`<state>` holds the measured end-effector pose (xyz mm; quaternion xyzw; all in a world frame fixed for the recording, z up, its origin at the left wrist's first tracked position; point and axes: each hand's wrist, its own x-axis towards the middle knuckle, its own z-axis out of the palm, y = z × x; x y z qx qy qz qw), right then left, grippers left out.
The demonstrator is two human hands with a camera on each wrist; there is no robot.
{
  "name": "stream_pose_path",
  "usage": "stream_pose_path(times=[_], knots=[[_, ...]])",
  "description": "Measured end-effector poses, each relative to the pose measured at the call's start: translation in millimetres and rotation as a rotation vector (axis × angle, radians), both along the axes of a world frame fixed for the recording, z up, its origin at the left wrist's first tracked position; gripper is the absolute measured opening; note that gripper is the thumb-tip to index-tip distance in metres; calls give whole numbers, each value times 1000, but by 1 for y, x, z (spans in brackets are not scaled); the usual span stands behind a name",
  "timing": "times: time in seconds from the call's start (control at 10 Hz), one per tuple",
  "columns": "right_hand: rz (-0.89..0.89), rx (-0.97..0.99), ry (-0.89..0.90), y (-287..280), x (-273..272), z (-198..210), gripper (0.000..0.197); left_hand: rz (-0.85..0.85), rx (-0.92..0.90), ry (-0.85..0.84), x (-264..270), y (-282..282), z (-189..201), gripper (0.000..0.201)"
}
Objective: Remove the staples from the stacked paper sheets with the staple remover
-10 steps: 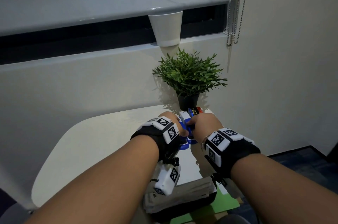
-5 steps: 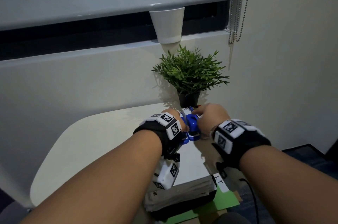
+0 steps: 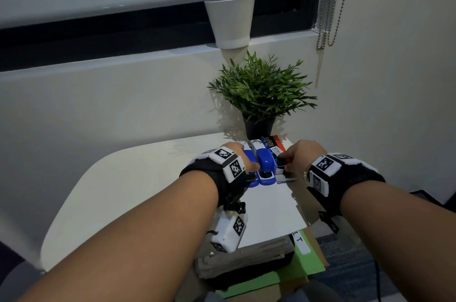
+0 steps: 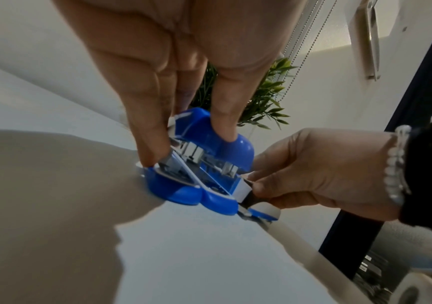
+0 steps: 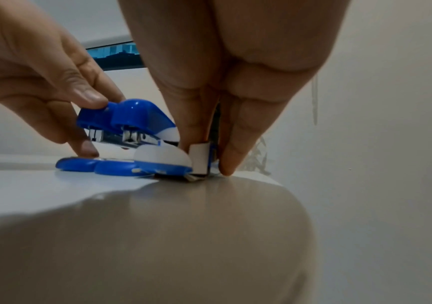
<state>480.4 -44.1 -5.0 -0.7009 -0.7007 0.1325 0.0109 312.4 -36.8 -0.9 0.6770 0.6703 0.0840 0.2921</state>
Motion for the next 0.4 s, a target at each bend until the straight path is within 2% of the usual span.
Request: stream_pose_path(times=[0.2, 0.3, 0.4], knots=[[-6, -24, 34, -1, 6, 1, 43, -11, 30, 28, 2, -11, 3, 68], [-61, 54, 139, -7, 8, 10, 46, -16, 37, 33, -5, -23, 12, 70], [-146, 258, 242, -22, 9, 12, 53, 47, 28, 47, -27, -42, 24, 83]])
